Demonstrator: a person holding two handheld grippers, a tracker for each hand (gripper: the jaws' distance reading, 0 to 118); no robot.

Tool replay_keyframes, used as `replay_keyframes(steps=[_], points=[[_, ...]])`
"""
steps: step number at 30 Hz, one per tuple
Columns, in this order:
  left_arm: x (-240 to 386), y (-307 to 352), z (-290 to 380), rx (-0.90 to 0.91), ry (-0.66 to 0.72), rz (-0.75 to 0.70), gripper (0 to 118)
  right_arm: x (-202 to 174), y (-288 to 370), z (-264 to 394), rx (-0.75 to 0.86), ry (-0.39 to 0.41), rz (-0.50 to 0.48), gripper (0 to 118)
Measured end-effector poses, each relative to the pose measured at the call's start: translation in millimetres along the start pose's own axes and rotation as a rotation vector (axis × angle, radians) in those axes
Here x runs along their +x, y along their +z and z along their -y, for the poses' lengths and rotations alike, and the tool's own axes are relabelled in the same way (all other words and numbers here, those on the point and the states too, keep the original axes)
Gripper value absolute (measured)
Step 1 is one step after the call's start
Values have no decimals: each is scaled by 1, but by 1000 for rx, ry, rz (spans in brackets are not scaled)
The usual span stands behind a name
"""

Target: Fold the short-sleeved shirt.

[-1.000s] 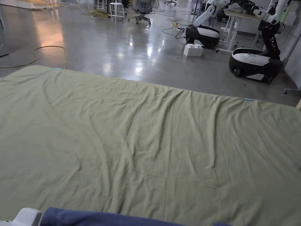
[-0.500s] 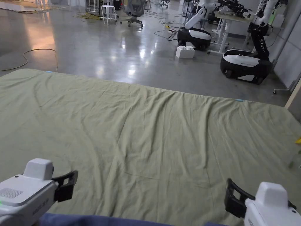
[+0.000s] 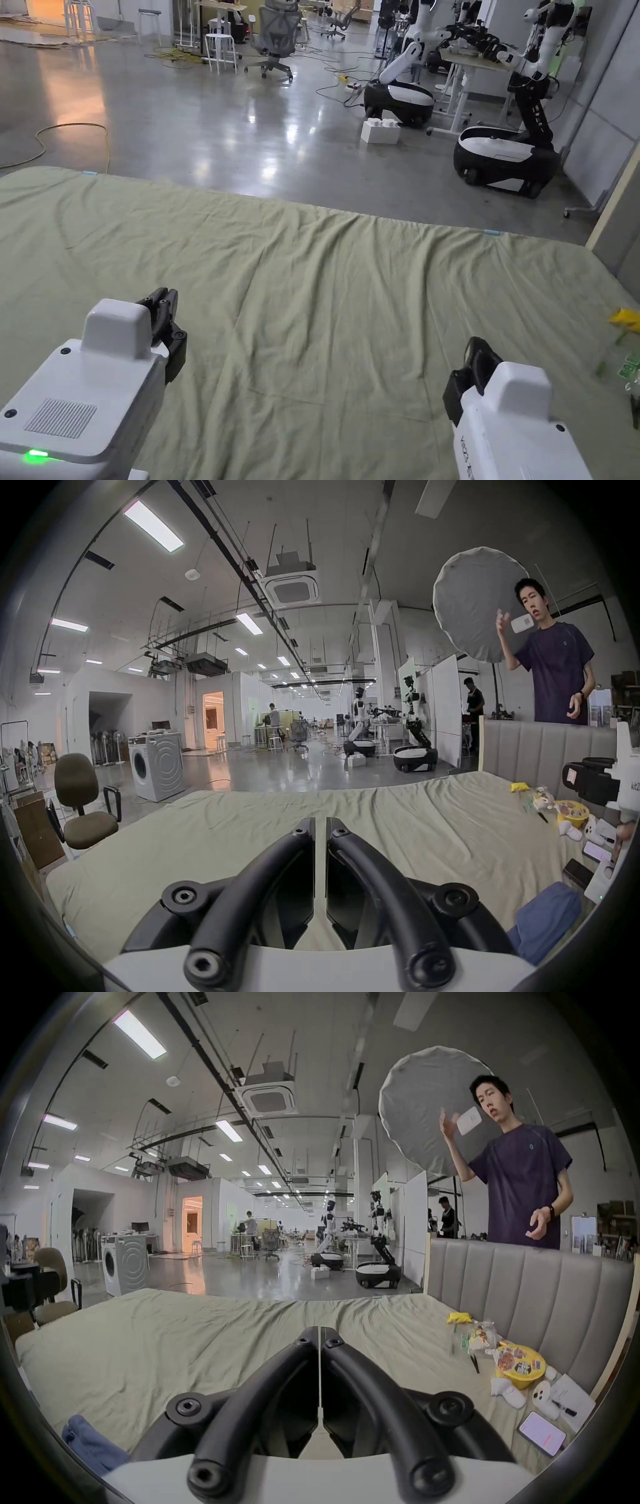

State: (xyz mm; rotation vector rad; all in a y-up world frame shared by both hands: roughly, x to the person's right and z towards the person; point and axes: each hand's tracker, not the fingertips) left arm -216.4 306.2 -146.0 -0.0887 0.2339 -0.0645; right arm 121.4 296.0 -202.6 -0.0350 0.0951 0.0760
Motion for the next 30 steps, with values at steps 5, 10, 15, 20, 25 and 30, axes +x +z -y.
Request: replay_keyframes(steps=[5,10,15,20,25,30], points=[[-15,-2,-3,-27,21,-19,3,-11,1,-6,19,51,-16,0],[-55,0,15,-140,33,-6,3,-17,-1,-8,16,55,-34,0],[-116,3,57,-383,151,52,3,-22,-6,-1,-21,72,-73,0],[-169,-1,114,-671,228,179,6,-30,-9,10,-73,94,-107,0],[-197,-7,151,-806,342,227,54,-35,-9,16,-102,113,-121,0],[-221,-22,185,-894,589,367,78,-36,-11,22,-138,124,-122,0]])
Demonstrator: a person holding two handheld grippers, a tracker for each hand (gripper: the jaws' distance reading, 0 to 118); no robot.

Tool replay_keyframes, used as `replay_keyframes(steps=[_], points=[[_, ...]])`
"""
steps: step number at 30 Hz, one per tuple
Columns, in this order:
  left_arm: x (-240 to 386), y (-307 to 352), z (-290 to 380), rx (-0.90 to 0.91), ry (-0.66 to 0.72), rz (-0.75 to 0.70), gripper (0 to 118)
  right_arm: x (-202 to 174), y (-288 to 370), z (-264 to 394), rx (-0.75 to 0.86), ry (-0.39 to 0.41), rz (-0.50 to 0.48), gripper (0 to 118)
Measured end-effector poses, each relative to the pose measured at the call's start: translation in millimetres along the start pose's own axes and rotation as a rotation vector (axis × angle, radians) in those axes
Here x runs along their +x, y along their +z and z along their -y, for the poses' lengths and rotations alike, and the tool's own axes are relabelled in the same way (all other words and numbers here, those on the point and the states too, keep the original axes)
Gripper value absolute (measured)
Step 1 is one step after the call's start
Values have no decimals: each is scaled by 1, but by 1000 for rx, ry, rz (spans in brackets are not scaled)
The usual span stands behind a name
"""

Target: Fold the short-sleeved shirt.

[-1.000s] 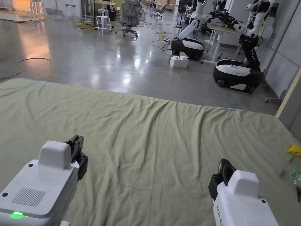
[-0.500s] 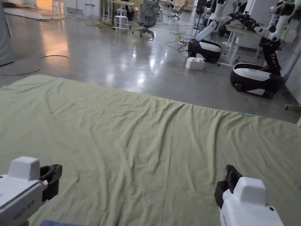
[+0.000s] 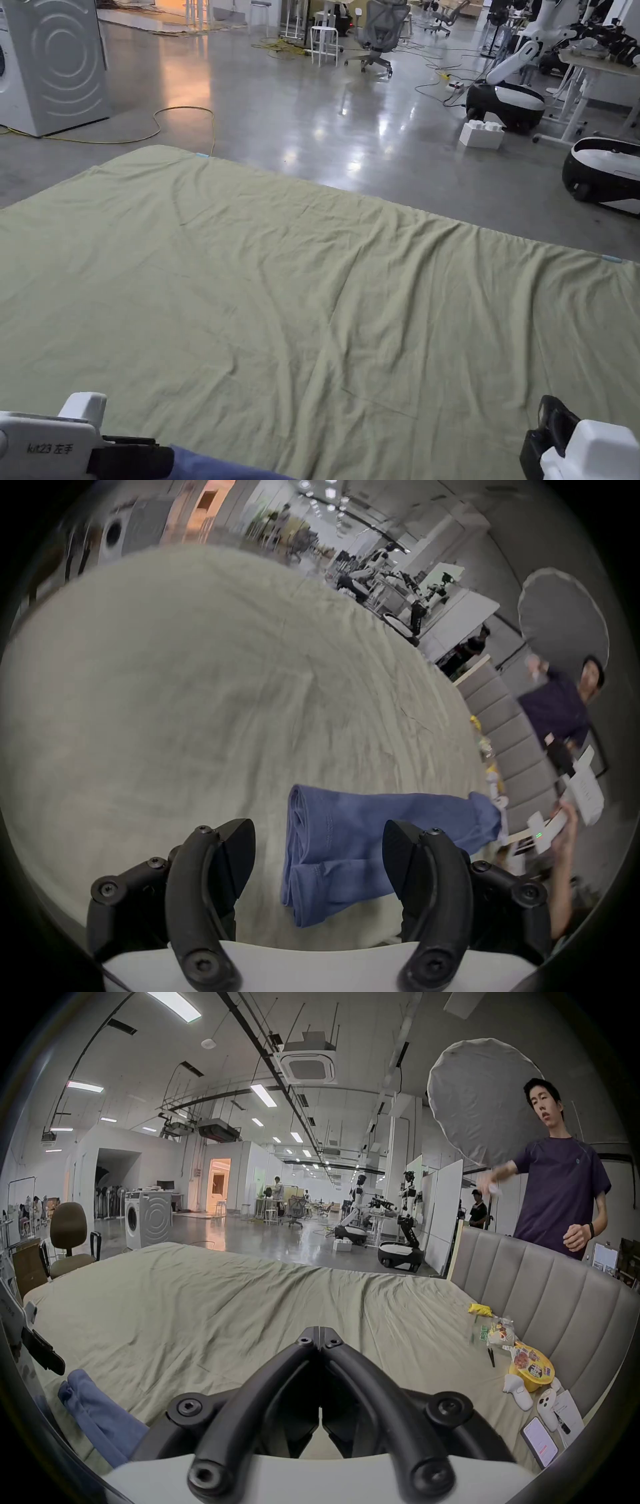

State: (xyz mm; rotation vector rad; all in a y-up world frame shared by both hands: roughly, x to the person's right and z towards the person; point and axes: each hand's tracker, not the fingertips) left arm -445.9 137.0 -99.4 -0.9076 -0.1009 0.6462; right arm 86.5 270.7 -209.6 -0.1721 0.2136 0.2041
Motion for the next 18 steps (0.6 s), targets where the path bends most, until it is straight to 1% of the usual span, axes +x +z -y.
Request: replay_keyframes(steps=[2,3,5,8,10,12,13,15,16,17,18], points=[[-15,-12,0,-40,84,52,80,0,0,3,-15,3,5,0],[-11,-17,6,-55,107,85,81,-1,0,4,-22,6,6,0],[-22,-30,11,-85,177,177,80,-1,0,5,-32,7,8,0],[-28,-33,13,-30,261,308,80,-1,3,6,-43,-3,13,0],[-28,-39,16,-49,323,331,79,-1,3,6,-44,-2,23,0],[-25,-43,17,-41,345,386,77,-2,3,6,-45,0,24,0],[-21,-46,20,-50,325,390,76,-3,3,5,-48,2,24,0],[-16,-49,22,-53,295,385,62,-3,3,4,-52,0,21,0],[-13,-50,23,-56,286,378,52,-3,3,2,-55,-11,17,0],[-10,-52,24,-61,281,362,36,-3,3,0,-59,-25,10,0],[-9,-53,25,-67,278,336,24,-2,3,0,-60,-34,10,0]])
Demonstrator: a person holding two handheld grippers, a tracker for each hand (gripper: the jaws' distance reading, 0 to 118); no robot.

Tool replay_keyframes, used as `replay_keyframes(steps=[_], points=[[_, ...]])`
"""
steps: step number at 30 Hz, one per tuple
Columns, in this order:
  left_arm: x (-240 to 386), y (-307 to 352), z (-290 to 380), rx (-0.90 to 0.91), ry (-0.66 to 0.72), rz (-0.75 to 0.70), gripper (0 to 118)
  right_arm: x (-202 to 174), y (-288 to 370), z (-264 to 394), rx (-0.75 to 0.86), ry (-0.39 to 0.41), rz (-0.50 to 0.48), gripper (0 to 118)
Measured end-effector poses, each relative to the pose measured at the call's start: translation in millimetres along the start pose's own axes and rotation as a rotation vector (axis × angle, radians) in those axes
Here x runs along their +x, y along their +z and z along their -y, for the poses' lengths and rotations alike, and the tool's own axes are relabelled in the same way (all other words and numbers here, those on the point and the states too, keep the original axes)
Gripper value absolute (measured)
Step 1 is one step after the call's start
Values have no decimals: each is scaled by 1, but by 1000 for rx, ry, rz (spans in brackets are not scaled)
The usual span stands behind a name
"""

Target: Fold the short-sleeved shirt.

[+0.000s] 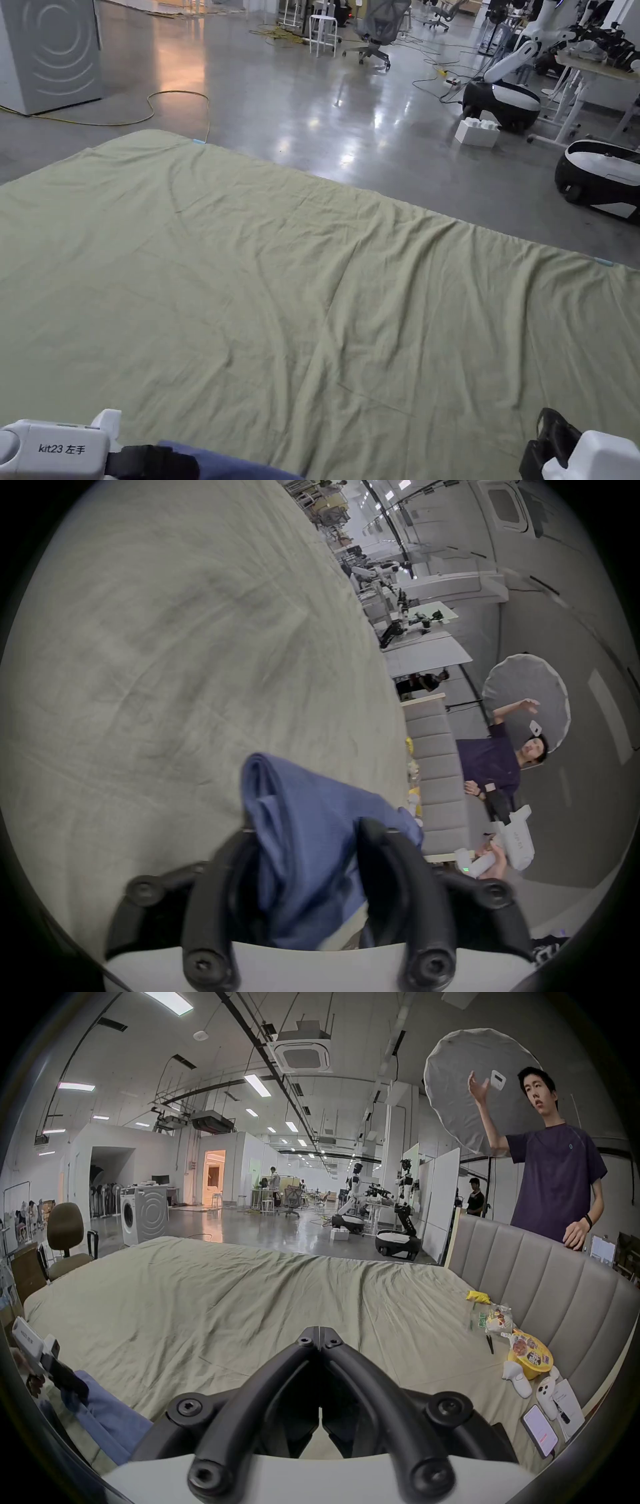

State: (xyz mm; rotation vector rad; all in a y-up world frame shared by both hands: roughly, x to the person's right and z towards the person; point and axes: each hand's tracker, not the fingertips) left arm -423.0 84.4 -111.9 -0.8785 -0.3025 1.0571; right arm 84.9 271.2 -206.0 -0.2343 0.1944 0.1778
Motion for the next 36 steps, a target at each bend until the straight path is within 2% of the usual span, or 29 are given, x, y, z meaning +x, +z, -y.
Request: replay_keyframes(steps=[2,4,6,8,11,20,28,30,32,33,36], points=[[-6,0,-3,-6,-10,-79,22,-1,0,-3,13,14,3,0],[-1,3,-3,1,0,-44,21,-1,1,-6,16,13,1,0],[2,3,-7,-10,10,-94,16,0,0,-8,18,11,0,0],[15,4,-8,-6,-67,-135,14,1,0,-8,21,5,-2,0],[30,8,-12,5,-88,-147,12,2,-1,-8,21,3,-6,0],[71,45,-28,48,-179,-195,11,11,-4,-10,33,-13,0,0],[82,99,-34,118,-182,-365,11,14,-7,-8,42,-41,-7,0],[89,101,-30,119,-180,-398,11,13,-8,-7,43,-50,-17,0],[100,96,-20,110,-163,-477,11,13,-9,-6,33,-103,-37,0],[105,93,-18,103,-179,-466,11,12,-10,-5,17,-127,-45,0],[122,82,-8,122,-161,-445,11,9,-10,-5,31,-107,-47,0]])
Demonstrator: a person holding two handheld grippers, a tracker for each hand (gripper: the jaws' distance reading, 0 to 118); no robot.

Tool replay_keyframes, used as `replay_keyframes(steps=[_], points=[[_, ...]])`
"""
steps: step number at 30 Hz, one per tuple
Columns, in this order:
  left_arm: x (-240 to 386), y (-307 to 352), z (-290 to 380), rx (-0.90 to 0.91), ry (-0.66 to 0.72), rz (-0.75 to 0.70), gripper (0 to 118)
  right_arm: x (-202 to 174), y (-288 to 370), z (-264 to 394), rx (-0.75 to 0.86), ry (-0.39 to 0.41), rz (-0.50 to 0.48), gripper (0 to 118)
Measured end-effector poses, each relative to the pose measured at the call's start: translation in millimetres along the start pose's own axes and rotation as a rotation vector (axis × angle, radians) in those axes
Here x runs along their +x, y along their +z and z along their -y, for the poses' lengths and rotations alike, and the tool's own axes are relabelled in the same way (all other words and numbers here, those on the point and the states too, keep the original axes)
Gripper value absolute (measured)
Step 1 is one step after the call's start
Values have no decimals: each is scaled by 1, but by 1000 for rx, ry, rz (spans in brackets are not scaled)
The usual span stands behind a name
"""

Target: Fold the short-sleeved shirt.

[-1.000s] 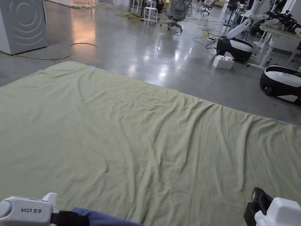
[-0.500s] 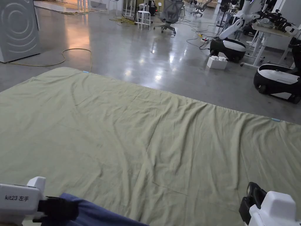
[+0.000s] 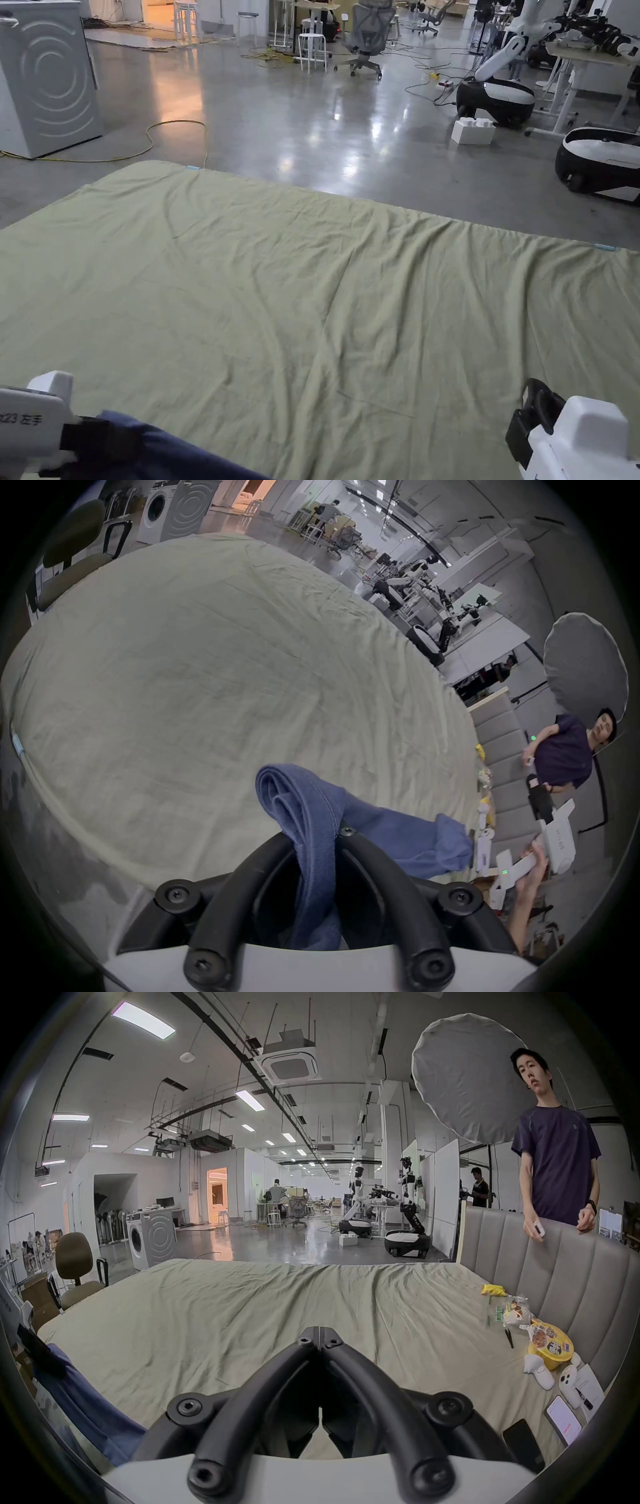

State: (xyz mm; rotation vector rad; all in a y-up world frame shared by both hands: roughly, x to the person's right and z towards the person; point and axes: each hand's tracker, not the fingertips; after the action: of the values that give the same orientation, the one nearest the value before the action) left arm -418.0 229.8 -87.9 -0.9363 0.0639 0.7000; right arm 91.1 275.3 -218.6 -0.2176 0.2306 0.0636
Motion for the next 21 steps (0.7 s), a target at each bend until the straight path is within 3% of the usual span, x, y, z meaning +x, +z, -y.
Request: replay_keyframes(steps=[8,14,21], points=[[83,-22,19,-50,25,277,12,7,0,6,-13,-28,-7,0],[133,-80,39,-111,-81,236,12,19,5,10,-24,-50,17,0],[178,-155,79,-168,-192,48,12,35,13,17,-38,-60,52,0]])
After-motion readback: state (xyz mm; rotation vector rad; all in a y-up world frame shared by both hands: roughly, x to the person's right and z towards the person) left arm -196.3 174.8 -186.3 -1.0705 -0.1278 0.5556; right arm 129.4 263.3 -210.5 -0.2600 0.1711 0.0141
